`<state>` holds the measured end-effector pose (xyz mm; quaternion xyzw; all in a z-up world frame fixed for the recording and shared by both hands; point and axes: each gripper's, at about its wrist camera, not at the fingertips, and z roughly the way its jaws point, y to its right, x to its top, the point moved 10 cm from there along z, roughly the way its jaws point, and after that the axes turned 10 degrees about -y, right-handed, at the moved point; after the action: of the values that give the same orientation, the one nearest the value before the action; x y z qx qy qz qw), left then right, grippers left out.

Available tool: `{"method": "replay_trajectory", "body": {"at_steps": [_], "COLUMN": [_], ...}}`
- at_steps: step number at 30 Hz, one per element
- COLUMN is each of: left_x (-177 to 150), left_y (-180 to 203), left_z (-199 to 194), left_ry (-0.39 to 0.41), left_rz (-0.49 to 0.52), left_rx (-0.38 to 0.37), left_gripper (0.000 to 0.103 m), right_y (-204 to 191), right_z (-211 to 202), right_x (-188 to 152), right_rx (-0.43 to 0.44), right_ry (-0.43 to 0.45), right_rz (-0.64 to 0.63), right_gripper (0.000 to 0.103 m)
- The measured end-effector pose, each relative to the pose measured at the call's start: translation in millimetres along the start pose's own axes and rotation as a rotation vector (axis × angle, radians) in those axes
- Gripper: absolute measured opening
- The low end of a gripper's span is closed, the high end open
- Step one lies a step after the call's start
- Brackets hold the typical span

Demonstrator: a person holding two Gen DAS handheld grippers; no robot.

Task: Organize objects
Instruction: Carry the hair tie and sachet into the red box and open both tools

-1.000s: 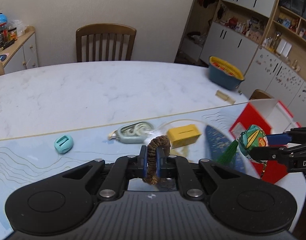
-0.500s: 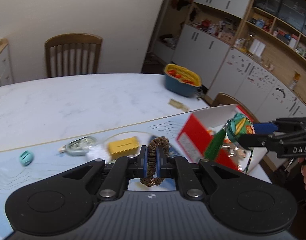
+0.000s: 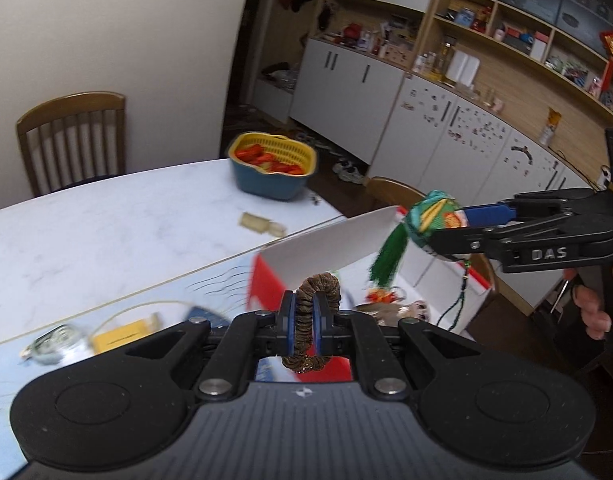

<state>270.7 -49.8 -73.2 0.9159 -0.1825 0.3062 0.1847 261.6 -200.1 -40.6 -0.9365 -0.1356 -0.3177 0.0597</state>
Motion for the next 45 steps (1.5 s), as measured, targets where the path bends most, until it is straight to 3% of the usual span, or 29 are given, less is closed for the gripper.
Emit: {"method": "replay_trajectory", "body": {"at_steps": [12,25,45], "left_x": [24,19,21], "left_y": [80,132,87], "left_z": [62,141,218], "left_ry": [-0.06,-0.167,-0.277], "left_rz": [0.074,0.091,0.025], "left_rx": [-0.047,-0.053,0.117], "left_gripper": [0.009,0.009,0.009], "right_y": [79,122,132], "right_z": [12,62,146], "right_x": [-15,-26,-42], "right_rx": [-0.032,0.001,0.047], "right_ry": [-0.025,-0.091,-0.211], "right_rz": [0.013,0.021,-0.042], "right_gripper": [0.056,0.056,0.057]}}
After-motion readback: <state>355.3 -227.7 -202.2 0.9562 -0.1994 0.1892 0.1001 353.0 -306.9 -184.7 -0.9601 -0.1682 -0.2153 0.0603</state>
